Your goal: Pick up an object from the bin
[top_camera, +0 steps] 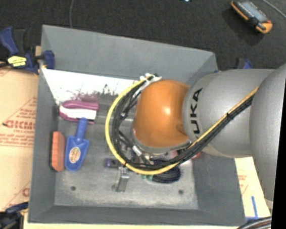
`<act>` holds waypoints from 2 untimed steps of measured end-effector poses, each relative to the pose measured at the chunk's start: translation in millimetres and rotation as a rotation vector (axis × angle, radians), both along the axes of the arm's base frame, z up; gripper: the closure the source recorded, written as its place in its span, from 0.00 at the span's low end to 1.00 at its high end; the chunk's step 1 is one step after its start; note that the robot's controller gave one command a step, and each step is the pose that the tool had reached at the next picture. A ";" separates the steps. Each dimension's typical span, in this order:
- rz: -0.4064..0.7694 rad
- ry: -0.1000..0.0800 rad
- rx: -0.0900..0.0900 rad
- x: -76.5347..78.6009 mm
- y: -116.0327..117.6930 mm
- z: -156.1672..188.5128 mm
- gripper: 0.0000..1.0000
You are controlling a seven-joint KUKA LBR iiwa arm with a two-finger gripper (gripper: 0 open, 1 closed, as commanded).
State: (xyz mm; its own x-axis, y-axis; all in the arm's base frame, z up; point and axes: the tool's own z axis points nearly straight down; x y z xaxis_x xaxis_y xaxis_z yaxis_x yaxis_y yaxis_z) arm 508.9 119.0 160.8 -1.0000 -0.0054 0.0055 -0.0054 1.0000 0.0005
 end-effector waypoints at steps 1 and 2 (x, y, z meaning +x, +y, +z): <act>-0.006 -0.008 0.001 1.7 -0.7 4.6 0.00; -0.057 -0.005 -0.001 31.6 -95.9 -91.0 0.00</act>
Offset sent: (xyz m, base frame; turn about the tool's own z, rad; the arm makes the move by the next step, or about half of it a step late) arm 0.0312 -0.0931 -0.0908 0.0525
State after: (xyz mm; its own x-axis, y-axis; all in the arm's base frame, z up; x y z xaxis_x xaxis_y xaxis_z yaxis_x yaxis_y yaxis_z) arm 540.5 23.0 69.9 -0.9987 0.0512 0.0005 0.0512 0.9987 -0.0007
